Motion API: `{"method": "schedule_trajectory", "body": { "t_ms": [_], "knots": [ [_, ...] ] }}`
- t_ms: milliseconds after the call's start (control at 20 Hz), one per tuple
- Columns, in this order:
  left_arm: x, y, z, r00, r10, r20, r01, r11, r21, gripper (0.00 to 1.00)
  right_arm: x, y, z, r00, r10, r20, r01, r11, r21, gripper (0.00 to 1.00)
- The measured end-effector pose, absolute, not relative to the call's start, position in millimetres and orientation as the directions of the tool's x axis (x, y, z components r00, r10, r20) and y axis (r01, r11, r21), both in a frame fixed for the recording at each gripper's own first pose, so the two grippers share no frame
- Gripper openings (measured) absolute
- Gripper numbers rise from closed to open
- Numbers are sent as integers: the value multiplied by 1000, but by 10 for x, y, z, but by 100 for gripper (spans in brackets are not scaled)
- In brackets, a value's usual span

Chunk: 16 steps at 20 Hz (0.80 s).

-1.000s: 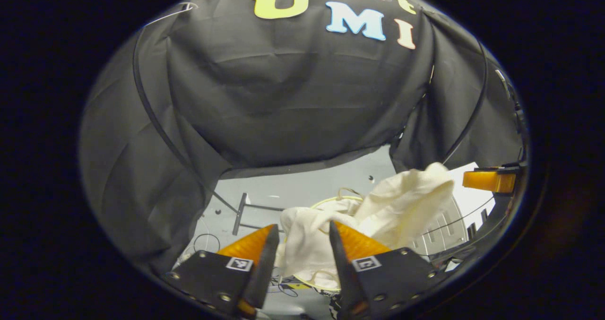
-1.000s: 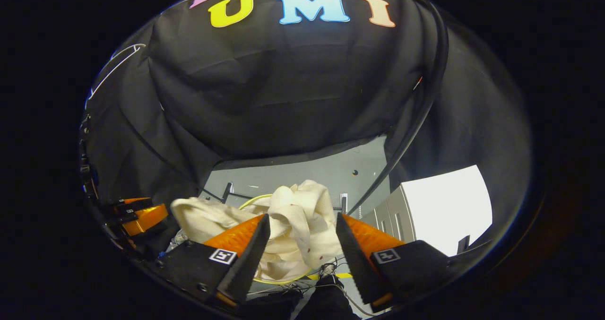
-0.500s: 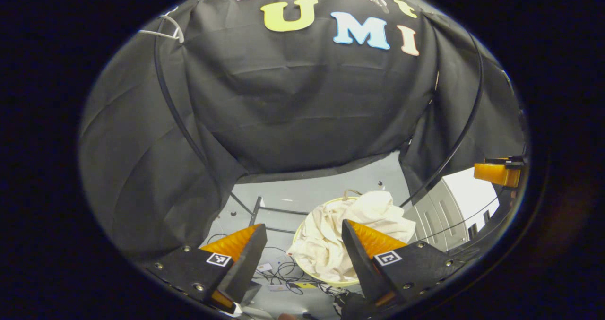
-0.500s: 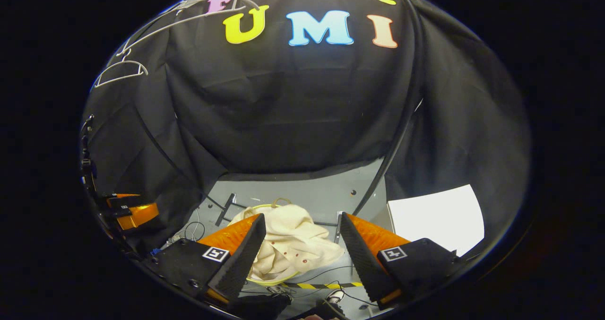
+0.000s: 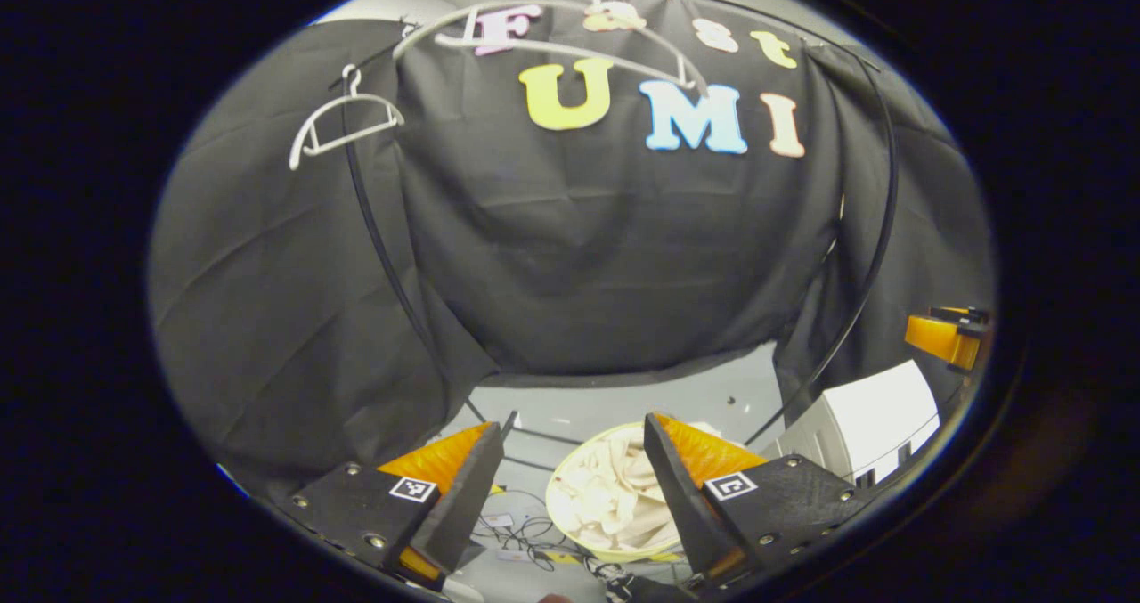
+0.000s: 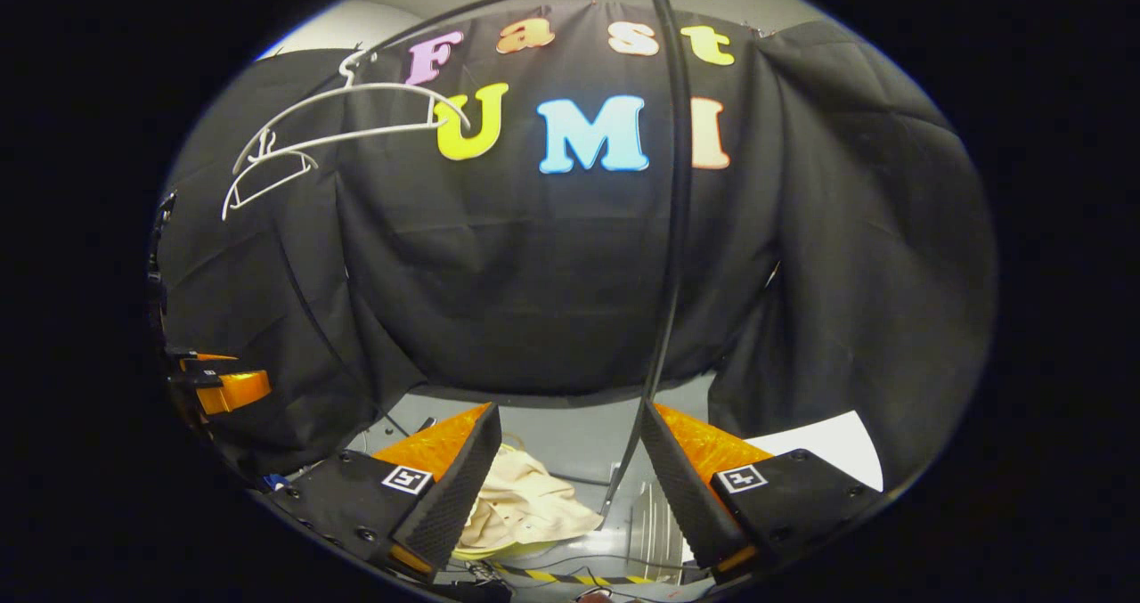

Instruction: Grasp the clothes on the hanger with both hands and then place them into the laundry hamper below.

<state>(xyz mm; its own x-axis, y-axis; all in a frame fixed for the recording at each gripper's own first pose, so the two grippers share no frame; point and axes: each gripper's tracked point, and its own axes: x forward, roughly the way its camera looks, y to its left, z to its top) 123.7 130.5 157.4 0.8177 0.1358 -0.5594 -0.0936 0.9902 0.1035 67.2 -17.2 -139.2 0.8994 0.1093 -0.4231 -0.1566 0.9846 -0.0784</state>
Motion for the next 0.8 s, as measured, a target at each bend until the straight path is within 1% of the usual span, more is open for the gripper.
{"method": "schedule_trajectory", "body": {
  "t_ms": [200, 250, 300, 400, 450, 550, 650, 800],
  "knots": [
    [1079, 991, 2401, 901, 176, -396, -129, 981, 142, 94, 643, -384, -787, 958, 111, -264, -132, 989, -63, 100],
    [1067, 933, 2551, 917, 178, -357, -136, 981, 139, 94, 636, -436, -635, 969, 107, -222, -123, 991, -56, 100],
    [1070, 875, 2742, 931, 180, -318, -145, 981, 132, 94, 620, -489, -467, 979, 99, -181, -110, 993, -51, 96],
    [1026, 741, 3183, 958, 176, -227, -156, 982, 101, 94, 584, -578, -173, 991, 81, -105, -85, 996, -35, 96],
    [989, 692, 3384, 969, 170, -178, -157, 984, 87, 91, 570, -594, -88, 995, 73, -74, -75, 997, -26, 96],
    [968, 685, 3788, 982, 164, -88, -157, 984, 81, 93, 512, -652, 89, 999, 49, -20, -49, 999, -9, 93],
    [919, 799, 4193, 982, 187, -14, -185, 978, 101, 93, 480, -619, 262, 999, 35, 32, -35, 999, 10, 93],
    [925, 957, 4515, 977, 209, 50, -212, 975, 71, 93, 474, -610, 458, 995, 3, 105, -2, 1000, -5, 93]
  ]
}}
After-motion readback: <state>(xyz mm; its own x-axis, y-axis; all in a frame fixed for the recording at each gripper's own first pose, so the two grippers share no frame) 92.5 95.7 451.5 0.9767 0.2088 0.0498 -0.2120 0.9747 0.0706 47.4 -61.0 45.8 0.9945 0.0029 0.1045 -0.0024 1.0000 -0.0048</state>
